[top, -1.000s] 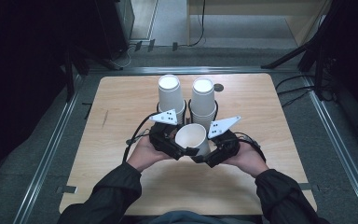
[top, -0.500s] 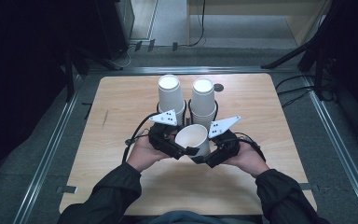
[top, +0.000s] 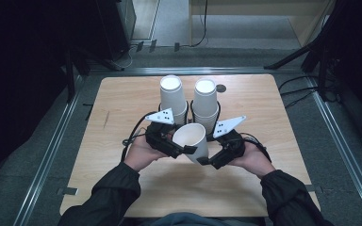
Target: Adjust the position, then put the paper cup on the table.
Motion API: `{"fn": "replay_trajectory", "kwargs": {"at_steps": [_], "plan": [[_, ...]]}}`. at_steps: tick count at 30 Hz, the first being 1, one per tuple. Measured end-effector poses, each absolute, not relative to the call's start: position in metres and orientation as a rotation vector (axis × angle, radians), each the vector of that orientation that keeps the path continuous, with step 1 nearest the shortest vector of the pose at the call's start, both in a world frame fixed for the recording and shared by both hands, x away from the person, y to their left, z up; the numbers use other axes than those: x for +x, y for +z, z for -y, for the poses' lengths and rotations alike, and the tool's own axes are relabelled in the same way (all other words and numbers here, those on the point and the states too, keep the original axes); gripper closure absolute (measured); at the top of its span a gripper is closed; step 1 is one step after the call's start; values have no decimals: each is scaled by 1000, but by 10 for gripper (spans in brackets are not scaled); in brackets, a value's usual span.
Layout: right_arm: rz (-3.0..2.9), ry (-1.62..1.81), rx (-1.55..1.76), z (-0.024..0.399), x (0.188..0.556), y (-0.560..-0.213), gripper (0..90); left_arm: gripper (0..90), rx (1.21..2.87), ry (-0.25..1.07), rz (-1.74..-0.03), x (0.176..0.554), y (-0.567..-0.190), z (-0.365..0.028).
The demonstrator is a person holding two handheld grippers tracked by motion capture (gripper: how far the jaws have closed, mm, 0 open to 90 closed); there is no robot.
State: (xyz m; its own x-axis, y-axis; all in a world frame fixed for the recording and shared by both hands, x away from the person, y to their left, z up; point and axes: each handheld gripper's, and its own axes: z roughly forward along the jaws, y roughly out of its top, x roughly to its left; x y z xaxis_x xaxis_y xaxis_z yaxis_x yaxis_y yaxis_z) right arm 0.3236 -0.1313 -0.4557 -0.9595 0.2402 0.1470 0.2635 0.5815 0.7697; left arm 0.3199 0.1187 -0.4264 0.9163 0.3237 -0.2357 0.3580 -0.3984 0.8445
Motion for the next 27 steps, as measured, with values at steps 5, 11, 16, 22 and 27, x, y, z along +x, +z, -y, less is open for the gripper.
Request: {"fn": "replay_trajectory", "kwargs": {"at_steps": [5,11,16,22,27], "plan": [[2766,-1338,-448,136,323,-455,139,144,2030,-22,-524,322,-428,-127],[2805,-1340,-514,140,320,-458,142,141,2069,-46,-533,326,-431,-133],[2842,-1301,-520,142,320,-460,164,140,2109,-9,-518,324,-435,-135],[2848,-1274,-536,145,319,-460,164,136,2133,27,-530,324,-437,-142],[2843,-1254,-537,148,322,-462,164,136,2131,32,-557,324,-437,-151]]}}
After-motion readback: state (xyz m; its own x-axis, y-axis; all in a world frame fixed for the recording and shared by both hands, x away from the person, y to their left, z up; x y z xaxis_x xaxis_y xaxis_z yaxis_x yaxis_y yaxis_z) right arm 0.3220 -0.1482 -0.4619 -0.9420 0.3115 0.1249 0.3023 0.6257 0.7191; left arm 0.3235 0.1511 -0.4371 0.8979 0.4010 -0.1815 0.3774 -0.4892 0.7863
